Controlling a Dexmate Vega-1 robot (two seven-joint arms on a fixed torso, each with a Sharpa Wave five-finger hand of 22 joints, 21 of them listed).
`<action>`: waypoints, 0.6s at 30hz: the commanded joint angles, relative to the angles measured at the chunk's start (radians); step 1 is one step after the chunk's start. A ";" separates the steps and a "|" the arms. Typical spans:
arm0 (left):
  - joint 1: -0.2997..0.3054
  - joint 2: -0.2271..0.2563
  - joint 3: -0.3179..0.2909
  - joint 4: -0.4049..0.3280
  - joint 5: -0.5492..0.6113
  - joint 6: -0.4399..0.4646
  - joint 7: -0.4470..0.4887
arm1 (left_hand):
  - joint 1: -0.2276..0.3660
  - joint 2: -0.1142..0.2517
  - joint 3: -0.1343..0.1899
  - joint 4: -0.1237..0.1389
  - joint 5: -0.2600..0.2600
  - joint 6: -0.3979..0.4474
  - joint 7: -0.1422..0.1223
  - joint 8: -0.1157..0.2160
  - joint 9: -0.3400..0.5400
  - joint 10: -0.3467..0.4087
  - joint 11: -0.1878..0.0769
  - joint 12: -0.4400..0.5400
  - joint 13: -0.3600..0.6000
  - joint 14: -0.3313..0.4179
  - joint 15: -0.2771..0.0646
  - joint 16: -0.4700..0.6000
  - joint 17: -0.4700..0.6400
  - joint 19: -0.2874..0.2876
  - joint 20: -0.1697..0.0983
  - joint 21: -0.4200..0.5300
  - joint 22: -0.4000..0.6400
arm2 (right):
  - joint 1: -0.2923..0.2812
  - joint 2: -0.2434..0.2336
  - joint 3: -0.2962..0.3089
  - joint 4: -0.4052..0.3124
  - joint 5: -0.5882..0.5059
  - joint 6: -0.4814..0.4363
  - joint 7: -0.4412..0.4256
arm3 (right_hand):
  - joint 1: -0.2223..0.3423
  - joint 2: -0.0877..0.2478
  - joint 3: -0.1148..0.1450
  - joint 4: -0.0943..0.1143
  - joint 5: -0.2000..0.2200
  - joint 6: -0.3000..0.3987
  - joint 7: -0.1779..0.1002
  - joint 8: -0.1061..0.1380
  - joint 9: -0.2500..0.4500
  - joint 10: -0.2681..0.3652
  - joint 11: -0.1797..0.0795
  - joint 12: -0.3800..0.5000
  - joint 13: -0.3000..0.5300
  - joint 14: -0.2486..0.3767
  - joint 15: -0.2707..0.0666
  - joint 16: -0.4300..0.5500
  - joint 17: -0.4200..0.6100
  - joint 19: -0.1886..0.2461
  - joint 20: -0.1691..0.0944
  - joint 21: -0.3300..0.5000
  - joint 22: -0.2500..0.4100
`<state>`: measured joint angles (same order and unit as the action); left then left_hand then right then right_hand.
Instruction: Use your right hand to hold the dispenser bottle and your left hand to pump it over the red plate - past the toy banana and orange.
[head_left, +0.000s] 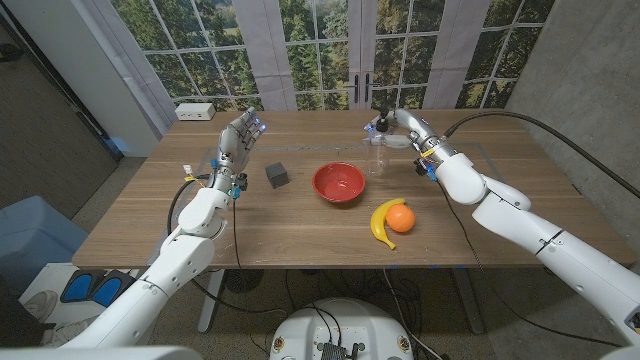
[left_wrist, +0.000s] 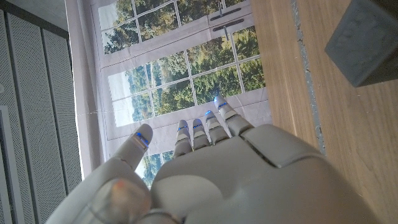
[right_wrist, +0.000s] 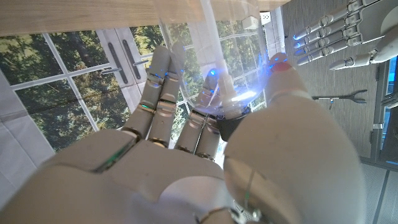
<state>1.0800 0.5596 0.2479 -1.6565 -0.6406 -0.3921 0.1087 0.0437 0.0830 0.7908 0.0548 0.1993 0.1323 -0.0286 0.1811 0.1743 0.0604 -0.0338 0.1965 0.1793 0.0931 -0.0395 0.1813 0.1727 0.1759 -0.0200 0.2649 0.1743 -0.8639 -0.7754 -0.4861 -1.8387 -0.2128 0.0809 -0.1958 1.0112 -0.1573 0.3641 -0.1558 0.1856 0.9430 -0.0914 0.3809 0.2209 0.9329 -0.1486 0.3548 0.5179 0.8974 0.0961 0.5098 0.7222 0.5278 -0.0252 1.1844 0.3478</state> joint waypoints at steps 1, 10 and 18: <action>-0.011 -0.006 0.002 0.022 -0.008 -0.012 -0.015 | -0.009 0.065 0.007 0.002 -0.001 0.008 -0.001 0.003 0.003 0.008 -0.001 -0.002 0.002 0.008 -0.018 -0.001 0.000 0.011 -0.003 -0.002 0.003 | 0.042 0.016 -0.028 -0.008 -0.037 -0.017 0.033 | 0.295 0.289 -0.002 0.002 0.002 0.006 0.003 -0.004 0.004 0.015 -0.002 -0.002 0.005 0.231 -0.327 0.005 0.154 -0.026 -0.177 0.010 -0.002; -0.018 -0.012 0.003 0.040 -0.014 -0.024 -0.025 | -0.009 0.065 0.007 0.001 -0.001 0.008 0.000 0.003 0.003 0.006 -0.002 -0.003 0.001 0.009 -0.018 -0.001 0.000 0.012 -0.002 -0.005 0.003 | 0.076 0.010 -0.061 -0.049 -0.097 -0.099 0.088 | 0.294 0.289 -0.004 0.003 0.002 0.005 0.003 -0.006 0.004 0.013 0.000 -0.006 0.006 0.233 -0.327 0.002 0.157 -0.029 -0.176 0.016 -0.008; -0.023 -0.018 0.005 0.054 -0.018 -0.031 -0.031 | -0.008 0.065 0.008 0.001 -0.001 0.008 -0.001 0.003 0.003 0.007 0.000 -0.003 0.001 0.008 -0.018 -0.001 0.000 0.014 -0.002 -0.007 0.003 | 0.097 0.008 -0.084 -0.077 -0.156 -0.136 0.106 | 0.296 0.289 -0.005 0.002 0.002 0.007 0.003 -0.008 0.005 0.013 0.001 -0.007 0.010 0.232 -0.328 -0.001 0.159 -0.032 -0.177 0.022 -0.014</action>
<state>1.0633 0.5489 0.2511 -1.6201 -0.6533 -0.4125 0.0857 0.0437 0.0830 0.7908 0.0548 0.1993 0.1323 -0.0286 0.1811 0.1743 0.0604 -0.0338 0.1964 0.1793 0.0931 -0.0394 0.1813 0.1726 0.1810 -0.0251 0.2593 0.1743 -0.8036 -0.7648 -0.5352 -1.8777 -0.3054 -0.0046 -0.1252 1.0112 -0.1573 0.3614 -0.1532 0.1856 0.9430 -0.0914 0.3734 0.2208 0.9402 -0.1450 0.3500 0.5217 0.9010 0.0996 0.5050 0.7230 0.5240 -0.0216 1.1997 0.3339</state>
